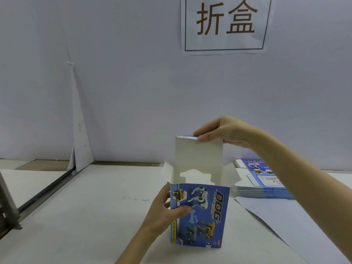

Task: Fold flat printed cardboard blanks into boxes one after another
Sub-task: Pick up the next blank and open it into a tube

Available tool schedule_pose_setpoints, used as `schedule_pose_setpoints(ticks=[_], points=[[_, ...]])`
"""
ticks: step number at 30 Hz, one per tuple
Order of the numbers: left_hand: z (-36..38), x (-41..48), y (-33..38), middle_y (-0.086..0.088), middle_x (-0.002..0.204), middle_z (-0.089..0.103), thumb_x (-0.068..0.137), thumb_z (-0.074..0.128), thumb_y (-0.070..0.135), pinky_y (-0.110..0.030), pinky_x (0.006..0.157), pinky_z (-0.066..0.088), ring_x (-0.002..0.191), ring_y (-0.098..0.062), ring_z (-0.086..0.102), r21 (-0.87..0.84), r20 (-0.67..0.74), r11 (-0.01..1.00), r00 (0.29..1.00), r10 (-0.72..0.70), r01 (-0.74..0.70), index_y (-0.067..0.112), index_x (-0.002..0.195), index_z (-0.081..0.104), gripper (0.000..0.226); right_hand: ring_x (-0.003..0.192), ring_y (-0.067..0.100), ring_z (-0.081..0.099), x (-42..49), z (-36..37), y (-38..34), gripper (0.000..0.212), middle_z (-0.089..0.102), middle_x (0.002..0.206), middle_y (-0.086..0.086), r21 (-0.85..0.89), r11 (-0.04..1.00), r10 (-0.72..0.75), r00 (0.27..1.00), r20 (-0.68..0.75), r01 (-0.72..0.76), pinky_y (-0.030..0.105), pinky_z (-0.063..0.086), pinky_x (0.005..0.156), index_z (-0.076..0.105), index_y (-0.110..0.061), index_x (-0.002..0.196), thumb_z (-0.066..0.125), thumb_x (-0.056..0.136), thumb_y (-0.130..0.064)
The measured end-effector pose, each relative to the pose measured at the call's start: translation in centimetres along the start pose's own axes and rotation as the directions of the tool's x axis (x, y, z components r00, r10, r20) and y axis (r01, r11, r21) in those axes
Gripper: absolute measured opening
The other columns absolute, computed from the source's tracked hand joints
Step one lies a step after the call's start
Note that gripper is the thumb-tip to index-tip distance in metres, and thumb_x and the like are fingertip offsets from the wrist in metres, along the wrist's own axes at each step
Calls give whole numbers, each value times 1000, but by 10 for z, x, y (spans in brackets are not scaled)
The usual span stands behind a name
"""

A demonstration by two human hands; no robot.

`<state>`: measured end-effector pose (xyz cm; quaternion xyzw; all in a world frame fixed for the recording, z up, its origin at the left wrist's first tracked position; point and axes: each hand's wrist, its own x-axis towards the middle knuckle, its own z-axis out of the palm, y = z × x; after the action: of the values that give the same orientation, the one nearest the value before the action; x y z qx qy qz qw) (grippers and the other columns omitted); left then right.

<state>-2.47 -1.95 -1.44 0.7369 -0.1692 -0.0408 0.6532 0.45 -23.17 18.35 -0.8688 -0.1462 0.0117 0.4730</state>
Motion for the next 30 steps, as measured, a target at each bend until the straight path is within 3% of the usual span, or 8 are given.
schedule_pose_setpoints(ticks=[4,8,12,14,19,22,25,30], points=[[-3,0,-10,22,104,69,48,79,57,-24,79,56,99,-5,66,-4,63,1000,998,-14,15,35,120,49,81,58,-5,64,-5,17,4,20,71,69,-13,-27,998,-69,976,-207,65,7,46,50,73,-29,73,78,77,-9],[-14,-9,-24,20,111,68,67,86,25,-23,75,56,103,-6,66,47,306,989,941,-145,137,31,126,43,73,79,-11,62,-18,33,10,19,67,95,-16,-65,973,-229,920,-319,220,5,48,68,67,-29,106,68,88,-24],[-53,-19,-15,0,114,70,57,87,34,-33,81,56,103,-20,67,-39,170,989,976,-137,146,33,126,49,80,101,3,62,-31,35,38,29,63,116,-5,59,980,-129,837,-531,188,24,49,91,57,-20,126,51,98,-25],[-74,-28,-9,-2,113,70,56,81,44,-34,77,57,101,-22,68,-123,66,982,988,-136,144,31,124,51,76,105,17,61,-36,50,57,23,62,124,4,107,992,-17,899,-437,71,38,48,94,56,-24,122,48,100,-23],[-88,-52,-8,1,105,73,61,81,51,-40,69,59,93,-24,71,-240,-41,951,977,-211,195,30,121,55,69,110,0,60,-42,129,67,48,58,120,-30,261,962,-56,995,-85,76,17,52,80,30,-59,127,53,86,-58],[-97,-63,-3,-4,100,74,64,70,47,-42,63,59,87,-26,72,-440,-200,873,925,-323,209,23,112,63,54,121,2,53,-42,161,74,60,48,135,-25,250,967,-47,999,22,40,22,50,93,21,-60,136,49,83,-63],[-148,-45,26,-7,110,71,70,69,48,-43,70,59,92,-28,70,-664,-398,748,852,-341,-11,22,111,65,48,120,4,54,-46,167,86,54,46,137,-21,200,980,-10,998,61,-3,34,44,105,25,-65,129,46,79,-66],[-226,9,91,-4,131,57,90,42,66,-54,103,39,125,-28,50,-733,-660,382,723,-202,-563,25,135,50,61,100,0,65,-49,148,92,61,54,127,-19,261,964,43,999,-2,-41,25,53,87,33,-51,134,50,77,-63]])
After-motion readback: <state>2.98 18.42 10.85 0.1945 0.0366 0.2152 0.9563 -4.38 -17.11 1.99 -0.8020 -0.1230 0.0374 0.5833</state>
